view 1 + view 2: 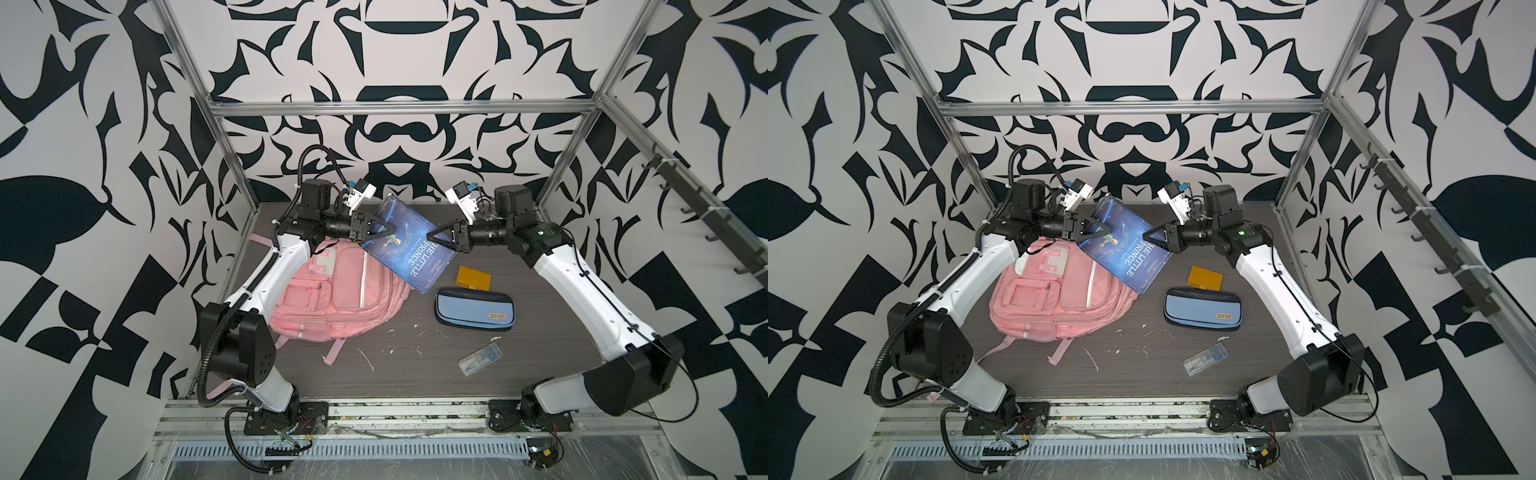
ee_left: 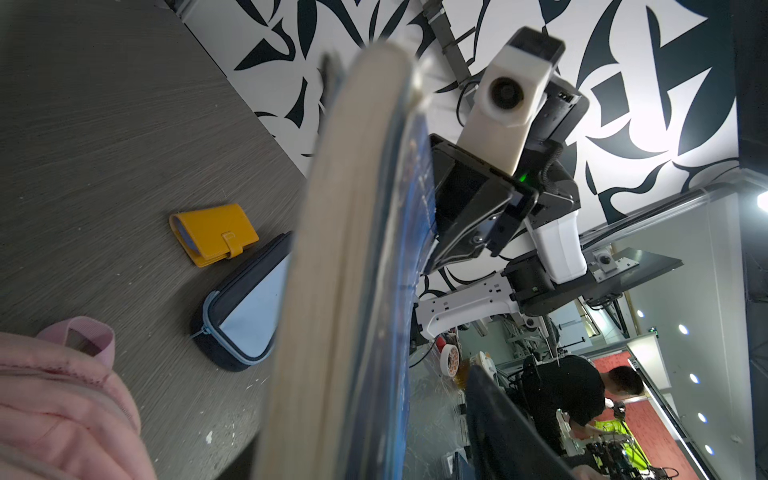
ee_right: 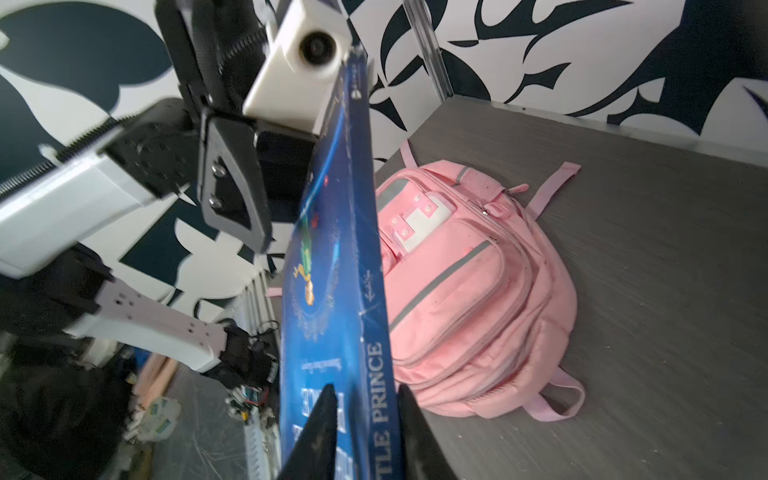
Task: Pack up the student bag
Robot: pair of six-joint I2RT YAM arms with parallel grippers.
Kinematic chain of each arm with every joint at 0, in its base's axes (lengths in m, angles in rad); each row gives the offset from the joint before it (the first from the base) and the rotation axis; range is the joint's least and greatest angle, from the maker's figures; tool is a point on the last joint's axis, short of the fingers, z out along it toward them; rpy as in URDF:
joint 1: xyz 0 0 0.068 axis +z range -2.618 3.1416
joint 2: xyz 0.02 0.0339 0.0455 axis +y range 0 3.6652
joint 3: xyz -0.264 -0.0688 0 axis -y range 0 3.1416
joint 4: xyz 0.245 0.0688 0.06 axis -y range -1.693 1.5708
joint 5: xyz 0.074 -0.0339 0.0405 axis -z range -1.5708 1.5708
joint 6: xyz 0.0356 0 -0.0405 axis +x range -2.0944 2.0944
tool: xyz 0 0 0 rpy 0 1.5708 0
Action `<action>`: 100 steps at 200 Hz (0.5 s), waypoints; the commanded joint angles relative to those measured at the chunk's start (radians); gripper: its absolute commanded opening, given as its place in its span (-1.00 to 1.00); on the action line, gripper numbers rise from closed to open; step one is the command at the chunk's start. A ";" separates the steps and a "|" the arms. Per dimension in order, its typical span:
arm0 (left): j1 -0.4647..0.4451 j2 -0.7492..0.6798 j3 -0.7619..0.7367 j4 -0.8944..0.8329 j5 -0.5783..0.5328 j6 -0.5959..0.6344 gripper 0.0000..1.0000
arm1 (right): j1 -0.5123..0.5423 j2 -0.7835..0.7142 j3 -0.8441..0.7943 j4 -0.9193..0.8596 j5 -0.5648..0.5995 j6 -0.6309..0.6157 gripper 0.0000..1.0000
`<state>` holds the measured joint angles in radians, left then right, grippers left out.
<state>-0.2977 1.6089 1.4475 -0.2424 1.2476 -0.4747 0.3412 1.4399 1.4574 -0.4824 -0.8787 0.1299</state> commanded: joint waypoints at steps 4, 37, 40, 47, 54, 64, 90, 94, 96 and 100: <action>-0.008 -0.027 -0.021 0.089 -0.004 -0.048 -1.00 | 0.009 -0.009 -0.006 0.047 -0.062 -0.011 -0.96; 0.002 -0.015 0.001 -0.099 -0.061 0.094 0.09 | -0.019 -0.009 0.019 -0.001 -0.064 -0.073 -1.00; 0.005 -0.014 0.008 -0.132 -0.071 0.122 0.28 | -0.020 -0.011 0.020 -0.005 -0.064 -0.077 -1.00; 0.011 -0.011 0.026 -0.216 -0.099 0.188 0.54 | -0.022 -0.012 0.032 -0.020 -0.067 -0.093 -1.00; 0.017 -0.010 0.045 -0.294 -0.137 0.253 0.68 | -0.023 -0.013 0.043 -0.044 -0.074 -0.113 -1.00; 0.024 -0.014 0.066 -0.379 -0.189 0.330 0.84 | -0.024 -0.013 0.056 -0.076 -0.089 -0.132 -1.00; 0.040 -0.012 0.093 -0.458 -0.190 0.411 0.72 | -0.021 -0.001 0.084 -0.173 -0.135 -0.178 -1.00; 0.040 -0.005 0.100 -0.466 -0.177 0.414 0.68 | -0.019 -0.004 0.084 -0.180 -0.139 -0.184 -1.00; 0.040 0.000 0.104 -0.473 -0.170 0.416 0.65 | -0.020 -0.005 0.083 -0.181 -0.141 -0.185 -1.00; 0.040 0.008 0.112 -0.486 -0.152 0.422 0.62 | -0.020 -0.010 0.081 -0.183 -0.144 -0.188 -1.00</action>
<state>-0.2680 1.6096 1.5043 -0.5659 1.0790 -0.1886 0.3225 1.4540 1.4773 -0.6144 -0.9489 0.0082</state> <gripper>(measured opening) 0.867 0.100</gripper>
